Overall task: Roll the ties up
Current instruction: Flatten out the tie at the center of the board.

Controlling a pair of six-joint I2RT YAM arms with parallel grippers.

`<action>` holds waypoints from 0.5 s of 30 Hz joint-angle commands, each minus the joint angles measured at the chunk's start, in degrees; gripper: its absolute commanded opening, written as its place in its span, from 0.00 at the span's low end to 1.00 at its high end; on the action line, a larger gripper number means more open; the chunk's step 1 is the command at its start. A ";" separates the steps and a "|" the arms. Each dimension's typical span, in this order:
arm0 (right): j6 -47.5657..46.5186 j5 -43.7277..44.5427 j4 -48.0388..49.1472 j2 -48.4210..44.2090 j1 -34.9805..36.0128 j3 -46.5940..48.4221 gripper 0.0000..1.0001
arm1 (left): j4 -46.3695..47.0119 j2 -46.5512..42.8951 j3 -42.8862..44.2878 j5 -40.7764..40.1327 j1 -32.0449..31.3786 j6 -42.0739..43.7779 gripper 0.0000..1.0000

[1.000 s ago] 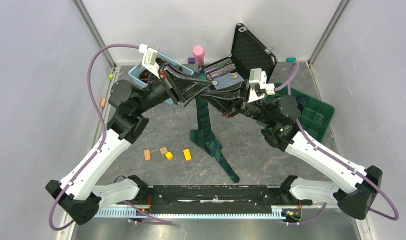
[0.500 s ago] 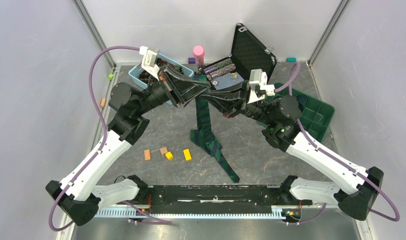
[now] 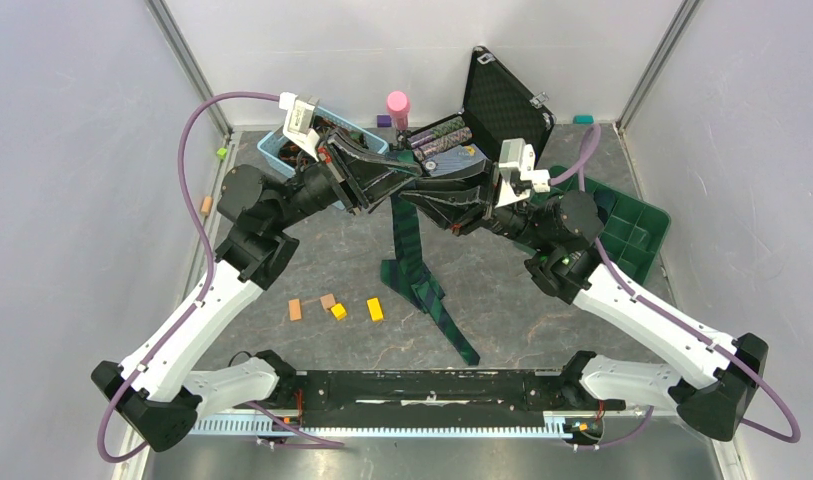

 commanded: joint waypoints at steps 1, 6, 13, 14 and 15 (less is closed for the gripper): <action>0.83 -0.73 2.21 -0.03 -0.16 -0.35 0.27 | 2.07 -0.73 1.76 0.97 -0.35 -1.51 0.02; 1.48 -2.29 2.47 0.00 -0.14 -0.90 0.28 | 2.11 -0.68 1.95 0.87 -0.38 -1.50 0.02; 1.50 -2.44 2.27 -0.33 -0.16 -1.97 0.25 | 2.37 -0.60 1.80 0.87 -0.37 -1.80 0.05; 1.53 -2.38 2.33 -0.35 -0.20 -1.98 0.20 | 2.32 -0.60 1.79 0.96 -0.38 -1.85 0.06; 1.62 -2.37 2.53 -0.39 -0.15 -2.02 0.15 | 2.38 -0.61 1.80 1.04 -0.34 -1.91 0.06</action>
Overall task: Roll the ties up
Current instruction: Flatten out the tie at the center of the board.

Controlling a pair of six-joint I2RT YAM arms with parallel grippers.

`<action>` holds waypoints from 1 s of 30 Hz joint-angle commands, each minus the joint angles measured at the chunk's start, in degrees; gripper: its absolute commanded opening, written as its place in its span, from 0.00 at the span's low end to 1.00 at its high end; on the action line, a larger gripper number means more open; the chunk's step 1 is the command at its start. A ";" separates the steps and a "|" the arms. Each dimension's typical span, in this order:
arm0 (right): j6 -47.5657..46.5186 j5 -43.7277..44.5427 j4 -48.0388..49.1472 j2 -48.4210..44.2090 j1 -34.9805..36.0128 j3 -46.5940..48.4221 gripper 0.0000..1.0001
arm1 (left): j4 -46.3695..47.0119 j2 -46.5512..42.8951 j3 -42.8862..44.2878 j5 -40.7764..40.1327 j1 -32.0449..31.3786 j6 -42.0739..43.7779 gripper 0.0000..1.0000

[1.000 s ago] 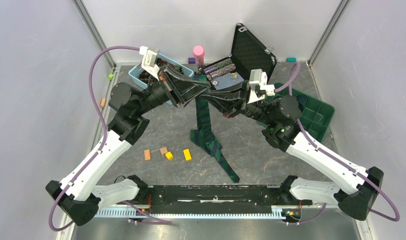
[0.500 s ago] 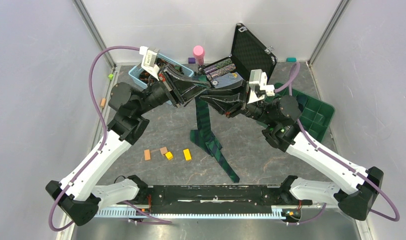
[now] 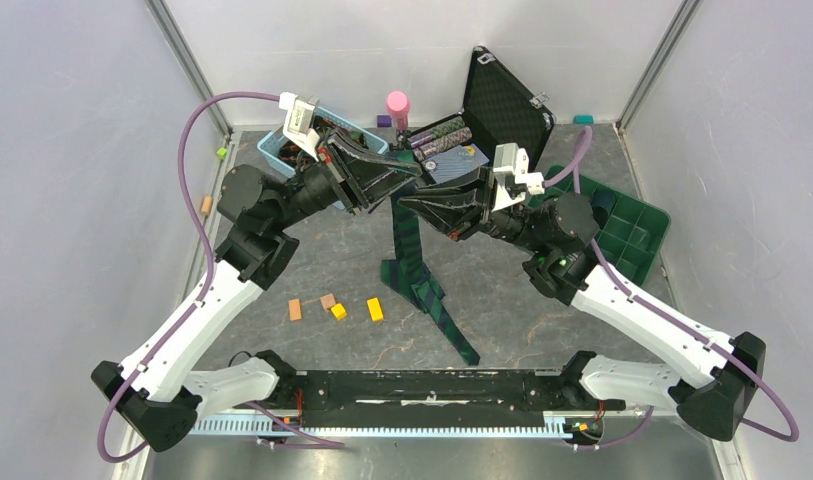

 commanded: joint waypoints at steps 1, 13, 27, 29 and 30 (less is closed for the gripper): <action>0.80 -0.48 2.21 -0.46 -0.11 -0.28 0.10 | 2.28 -0.57 1.70 1.08 -0.34 -1.94 0.07; -0.44 0.92 1.38 -0.80 -0.16 2.18 0.00 | 3.30 -0.88 0.38 1.66 -0.36 -2.85 0.27; -1.75 1.91 0.58 -1.11 -0.16 3.91 0.00 | 4.27 -1.20 -1.55 2.01 -0.42 -3.69 0.30; -1.77 1.92 0.58 -1.16 -0.16 3.91 0.00 | 4.27 -1.27 -1.64 2.01 -0.46 -3.69 0.29; -1.80 2.00 0.65 -1.16 -0.16 3.87 0.00 | 4.27 -1.27 -1.64 2.01 -0.42 -3.69 0.26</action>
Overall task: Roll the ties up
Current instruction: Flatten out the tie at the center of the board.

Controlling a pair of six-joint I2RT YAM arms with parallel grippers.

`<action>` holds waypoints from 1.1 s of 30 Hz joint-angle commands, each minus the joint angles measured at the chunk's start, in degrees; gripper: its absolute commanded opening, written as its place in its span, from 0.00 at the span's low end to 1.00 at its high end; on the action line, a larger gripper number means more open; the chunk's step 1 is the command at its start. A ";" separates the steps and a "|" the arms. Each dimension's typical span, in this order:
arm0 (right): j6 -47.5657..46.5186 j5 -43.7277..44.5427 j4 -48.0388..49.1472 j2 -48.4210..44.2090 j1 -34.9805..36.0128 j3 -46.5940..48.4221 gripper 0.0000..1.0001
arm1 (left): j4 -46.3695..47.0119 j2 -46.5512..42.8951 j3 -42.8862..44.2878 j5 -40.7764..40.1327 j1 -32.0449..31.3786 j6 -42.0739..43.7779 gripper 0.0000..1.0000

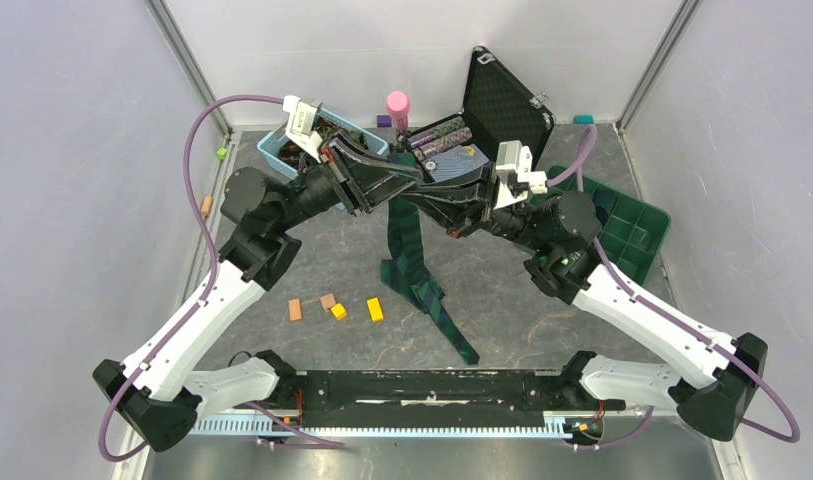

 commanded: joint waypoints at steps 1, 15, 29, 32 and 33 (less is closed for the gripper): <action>-0.69 1.25 1.32 -1.12 -0.14 2.69 0.00 | 2.50 -1.27 -0.09 1.73 -0.42 -1.55 0.25; -5.92 5.80 -5.68 -5.42 -0.16 0.00 0.51 | -14.72 2.38 14.30 0.47 -0.35 9.44 0.02; -15.75 20.67 -23.13 -20.75 -0.16 -14.05 0.70 | -39.20 19.77 54.03 2.74 -0.33 26.16 0.02; -16.32 21.24 -25.22 -22.18 -0.16 -17.04 0.76 | -41.92 24.25 62.65 3.68 -0.33 26.99 0.02; -16.55 20.72 -25.68 -22.26 -0.16 -17.91 0.78 | -42.60 25.79 66.26 4.28 -0.38 27.02 0.02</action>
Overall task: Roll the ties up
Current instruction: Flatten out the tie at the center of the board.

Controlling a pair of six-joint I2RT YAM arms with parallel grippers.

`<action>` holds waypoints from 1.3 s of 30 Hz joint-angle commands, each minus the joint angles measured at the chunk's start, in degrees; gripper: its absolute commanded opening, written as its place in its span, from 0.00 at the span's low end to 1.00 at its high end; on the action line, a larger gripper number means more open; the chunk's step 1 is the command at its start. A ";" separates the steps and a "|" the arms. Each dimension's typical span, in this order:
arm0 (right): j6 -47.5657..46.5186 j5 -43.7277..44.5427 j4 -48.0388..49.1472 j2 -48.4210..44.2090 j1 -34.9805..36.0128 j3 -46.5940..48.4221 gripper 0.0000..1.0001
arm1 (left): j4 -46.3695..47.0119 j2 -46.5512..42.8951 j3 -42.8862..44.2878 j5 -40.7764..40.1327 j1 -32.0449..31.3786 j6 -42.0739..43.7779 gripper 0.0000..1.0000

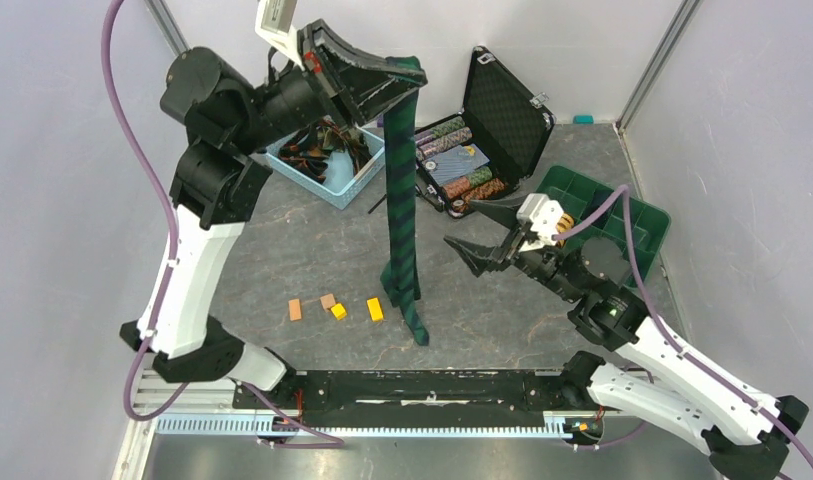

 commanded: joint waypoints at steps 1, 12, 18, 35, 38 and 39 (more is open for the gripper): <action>-2.71 1.33 -4.34 -1.12 -0.07 -3.39 0.80 | -5.35 5.45 11.86 3.26 -0.12 4.15 0.02; -5.11 -8.45 -0.58 3.86 -0.10 -8.58 0.98 | 5.04 9.52 18.96 2.06 0.82 0.36 0.02; -9.18 -6.58 4.16 4.34 -0.09 -11.21 0.98 | 13.31 9.55 19.46 0.78 1.07 -2.37 0.02; -4.97 -37.56 20.97 20.03 -11.71 -4.25 0.98 | 13.22 9.40 20.34 3.13 1.49 -4.13 0.02; -1.42 -41.98 23.76 22.19 -11.70 -4.37 0.98 | 13.48 9.28 20.25 2.95 1.54 -4.03 0.02; 0.02 -43.49 25.04 22.64 -11.70 -4.93 0.98 | 13.53 9.27 20.32 2.90 1.54 -3.89 0.02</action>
